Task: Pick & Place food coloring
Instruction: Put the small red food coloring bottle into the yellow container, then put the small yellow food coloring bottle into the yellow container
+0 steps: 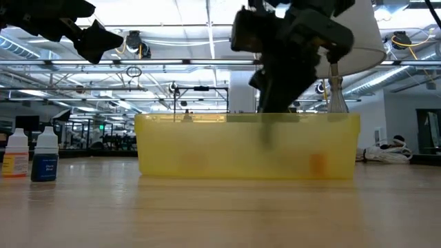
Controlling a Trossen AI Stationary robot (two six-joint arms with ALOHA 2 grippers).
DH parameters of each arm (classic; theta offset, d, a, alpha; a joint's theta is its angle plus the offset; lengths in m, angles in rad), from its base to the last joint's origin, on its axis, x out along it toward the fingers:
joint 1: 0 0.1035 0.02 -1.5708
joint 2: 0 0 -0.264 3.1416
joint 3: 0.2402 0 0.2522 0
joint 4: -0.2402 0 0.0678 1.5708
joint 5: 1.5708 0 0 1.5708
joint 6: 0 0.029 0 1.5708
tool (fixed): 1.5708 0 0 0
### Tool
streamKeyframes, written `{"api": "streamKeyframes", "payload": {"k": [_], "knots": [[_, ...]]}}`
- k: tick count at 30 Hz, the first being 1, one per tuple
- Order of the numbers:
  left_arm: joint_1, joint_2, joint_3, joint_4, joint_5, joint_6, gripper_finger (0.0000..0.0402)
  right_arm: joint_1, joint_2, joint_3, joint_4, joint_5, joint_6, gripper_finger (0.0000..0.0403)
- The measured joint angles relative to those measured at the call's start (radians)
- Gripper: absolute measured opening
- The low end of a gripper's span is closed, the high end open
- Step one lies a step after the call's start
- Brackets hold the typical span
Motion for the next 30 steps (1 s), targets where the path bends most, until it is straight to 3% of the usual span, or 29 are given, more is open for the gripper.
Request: {"api": "streamKeyframes", "payload": {"k": [15,23,30], "knots": [[0.000,0.000,0.000,0.000,0.000,0.002,0.0310,-0.008,0.001,-0.098,0.044,-0.064,0.016,0.0044],[0.000,0.000,0.000,0.000,0.000,0.002,0.0310,-0.005,0.000,-0.106,0.074,-0.064,0.014,0.0114],[0.000,0.000,0.000,0.001,-0.001,0.002,0.0310,-0.005,-0.023,-0.106,0.102,-0.064,0.028,0.0136]]}}
